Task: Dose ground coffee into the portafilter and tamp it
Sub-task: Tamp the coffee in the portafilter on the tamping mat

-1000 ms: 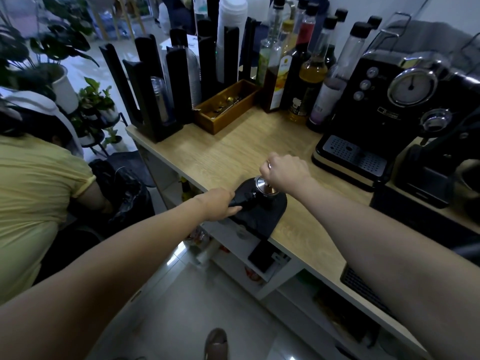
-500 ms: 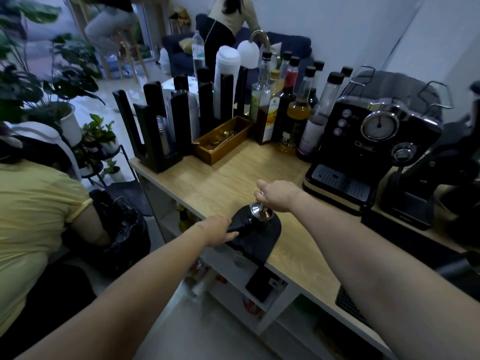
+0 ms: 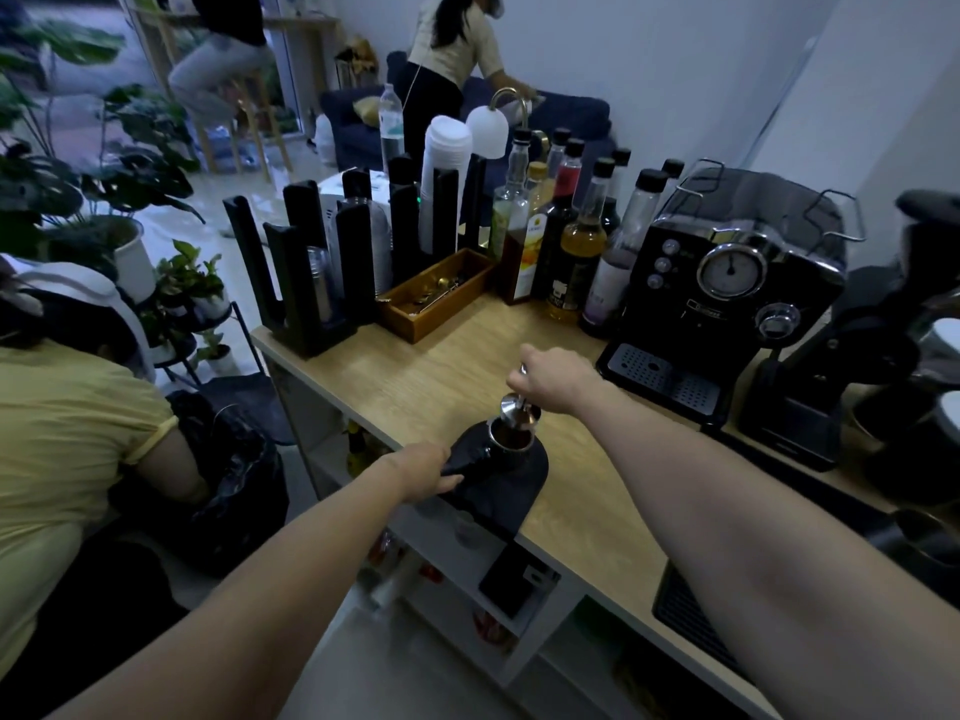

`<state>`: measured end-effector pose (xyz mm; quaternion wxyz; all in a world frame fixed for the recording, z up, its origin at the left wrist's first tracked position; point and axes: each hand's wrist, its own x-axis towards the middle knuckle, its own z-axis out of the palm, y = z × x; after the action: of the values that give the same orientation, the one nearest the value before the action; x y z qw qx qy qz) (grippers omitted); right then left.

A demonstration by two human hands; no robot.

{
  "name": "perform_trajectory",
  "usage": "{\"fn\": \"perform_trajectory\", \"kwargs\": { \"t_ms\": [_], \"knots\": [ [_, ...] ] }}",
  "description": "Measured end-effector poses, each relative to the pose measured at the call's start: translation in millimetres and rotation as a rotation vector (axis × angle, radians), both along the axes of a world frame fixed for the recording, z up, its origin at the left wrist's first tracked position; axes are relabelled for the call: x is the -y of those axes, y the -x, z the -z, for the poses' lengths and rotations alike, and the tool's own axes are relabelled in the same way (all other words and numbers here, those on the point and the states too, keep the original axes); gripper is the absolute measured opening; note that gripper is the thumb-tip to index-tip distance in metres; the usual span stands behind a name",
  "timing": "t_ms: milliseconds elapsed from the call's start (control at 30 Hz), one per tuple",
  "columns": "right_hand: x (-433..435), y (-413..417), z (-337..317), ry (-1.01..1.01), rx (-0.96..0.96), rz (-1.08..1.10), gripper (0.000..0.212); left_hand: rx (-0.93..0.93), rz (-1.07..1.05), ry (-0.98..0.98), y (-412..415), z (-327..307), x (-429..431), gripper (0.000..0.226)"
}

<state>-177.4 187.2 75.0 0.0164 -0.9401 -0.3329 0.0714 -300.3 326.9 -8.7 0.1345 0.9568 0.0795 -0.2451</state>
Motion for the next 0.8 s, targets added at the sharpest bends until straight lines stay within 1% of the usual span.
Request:
{"fn": "perform_trajectory", "kwargs": {
  "t_ms": [133, 267, 300, 367, 433, 800],
  "knots": [
    [7.5, -2.2, -16.6, -0.079, 0.052, 0.076, 0.032, -0.002, -0.019, 0.021, 2.6, -0.5, 0.3, 0.048],
    [15.2, 0.5, -22.4, -0.127, 0.069, 0.157, 0.034, 0.121, -0.111, 0.038, 7.6, 4.8, 0.7, 0.046],
    [17.0, 1.2, -22.9, -0.13, 0.069, 0.173, 0.034, 0.117, -0.121, 0.051, 8.1, 4.9, 0.1, 0.046],
    [19.3, 2.3, -21.8, -0.122, 0.068, 0.196, 0.035, 0.088, -0.121, 0.086, 8.3, 5.3, -3.1, 0.046],
    [21.1, 3.9, -18.6, -0.115, 0.063, 0.21, 0.036, 0.108, -0.14, 0.105, 9.1, 2.9, -7.9, 0.045],
    [11.9, 17.1, 26.9, -0.057, -0.015, 0.217, 0.037, 0.193, -0.268, 0.081, 6.5, 1.7, -31.3, 0.043]
  ]
}}
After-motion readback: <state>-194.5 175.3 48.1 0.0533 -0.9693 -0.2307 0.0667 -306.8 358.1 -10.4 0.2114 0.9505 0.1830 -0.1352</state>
